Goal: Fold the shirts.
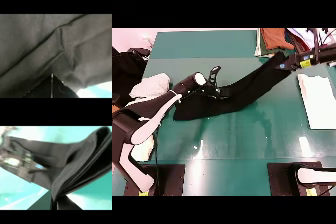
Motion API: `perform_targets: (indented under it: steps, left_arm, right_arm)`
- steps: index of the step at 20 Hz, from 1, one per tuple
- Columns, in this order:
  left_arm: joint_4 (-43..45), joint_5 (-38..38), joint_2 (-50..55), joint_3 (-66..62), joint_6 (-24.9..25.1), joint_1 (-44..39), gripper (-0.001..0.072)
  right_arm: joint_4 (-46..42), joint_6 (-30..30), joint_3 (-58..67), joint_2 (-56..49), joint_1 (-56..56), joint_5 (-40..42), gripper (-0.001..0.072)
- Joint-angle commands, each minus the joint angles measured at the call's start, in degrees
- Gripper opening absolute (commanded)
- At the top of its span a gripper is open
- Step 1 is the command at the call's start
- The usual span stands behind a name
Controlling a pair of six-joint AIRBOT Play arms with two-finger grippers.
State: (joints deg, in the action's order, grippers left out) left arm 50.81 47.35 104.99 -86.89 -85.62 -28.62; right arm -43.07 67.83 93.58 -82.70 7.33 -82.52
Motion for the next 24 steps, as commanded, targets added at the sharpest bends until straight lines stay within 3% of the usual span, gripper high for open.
perform_targets:
  steps: [1, 5, 10, 14, 18, 19, 20, 21, 24]
  left_arm:
    - [-0.3, -0.9, 2.1, -1.5, 0.1, -0.6, 0.0022]
    - [-0.2, -0.6, 2.2, -1.7, 0.0, -0.5, 0.0022]
    - [3.7, 5.6, -2.5, -6.0, 0.0, 4.5, 0.0022]
    - [9.9, 10.5, -15.0, -6.1, 0.1, 16.3, 0.0022]
    - [16.9, 12.3, -29.4, -6.1, 0.1, 28.9, 0.0022]
    - [17.0, 12.3, -31.8, -6.1, 0.1, 31.3, 0.0023]
    - [17.0, 12.3, -33.7, -6.1, 0.1, 33.4, 0.0023]
    - [17.0, 12.5, -35.4, -6.1, 0.1, 35.0, 0.0023]
    - [17.0, 14.6, -36.8, -6.0, 0.5, 36.4, 0.0022]
  right_arm:
    - [0.0, 3.2, 4.9, 1.8, -5.5, 0.1, 0.0017]
    - [0.0, 4.3, 6.4, 1.8, -11.3, 1.9, 0.0017]
    - [0.2, 5.2, 9.2, -0.1, -18.9, 4.2, 0.0017]
    - [7.1, 5.0, 11.6, -5.7, -28.2, 8.8, 0.0018]
    - [9.0, 2.6, 17.7, -16.8, -42.3, 20.3, 0.0018]
    - [9.1, 2.5, 20.2, -20.2, -45.5, 23.3, 0.0057]
    - [9.0, 2.4, 23.3, -23.8, -48.3, 25.8, 0.0272]
    - [9.0, 2.4, 25.8, -26.6, -50.2, 26.3, 0.0382]
    - [8.3, 2.4, 22.4, -25.6, -49.7, 26.3, 0.0381]
